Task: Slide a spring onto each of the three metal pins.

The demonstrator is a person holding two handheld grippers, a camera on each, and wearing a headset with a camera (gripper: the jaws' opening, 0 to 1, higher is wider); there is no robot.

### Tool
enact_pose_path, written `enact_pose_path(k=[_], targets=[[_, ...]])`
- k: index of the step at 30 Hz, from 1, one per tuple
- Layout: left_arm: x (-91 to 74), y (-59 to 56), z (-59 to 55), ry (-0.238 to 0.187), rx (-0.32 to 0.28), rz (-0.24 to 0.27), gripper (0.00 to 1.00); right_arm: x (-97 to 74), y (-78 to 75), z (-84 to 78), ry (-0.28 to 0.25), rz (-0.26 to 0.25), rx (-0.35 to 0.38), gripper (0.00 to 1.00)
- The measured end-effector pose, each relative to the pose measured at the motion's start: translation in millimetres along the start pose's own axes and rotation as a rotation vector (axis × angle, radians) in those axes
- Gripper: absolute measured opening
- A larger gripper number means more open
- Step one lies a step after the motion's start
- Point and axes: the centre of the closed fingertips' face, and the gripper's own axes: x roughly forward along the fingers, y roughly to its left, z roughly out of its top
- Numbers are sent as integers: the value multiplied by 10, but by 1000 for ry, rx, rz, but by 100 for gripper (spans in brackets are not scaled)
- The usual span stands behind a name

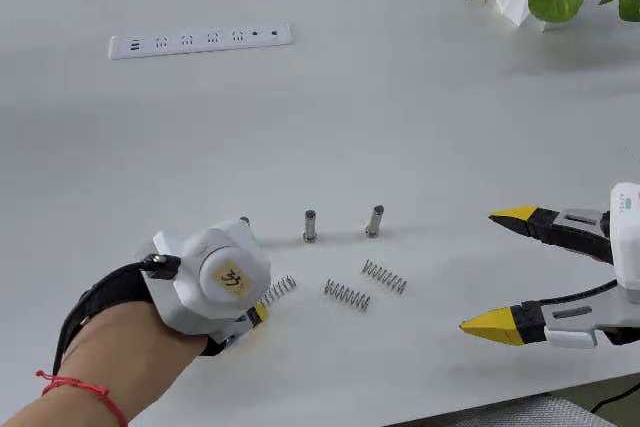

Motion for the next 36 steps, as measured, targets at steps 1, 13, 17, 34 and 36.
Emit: enact_pose_path(k=[1, 13, 17, 34, 36], targets=[[-1, -1, 0, 1, 2, -3, 7, 2, 5, 0, -1, 1, 0, 83], [-6, 5, -10, 7, -8, -20, 7, 1, 21, -34, 2, 12, 3, 86], [-12, 1, -15, 7, -5, -21, 7, 4, 32, -33, 2, 18, 3, 88], [-60, -29, -45, -30, -48, -37, 6, 30, 86, 83, -17, 22, -7, 85], [-62, -26, -46, -36, -54, -37, 6, 38, 101, 104, -22, 24, -5, 85]])
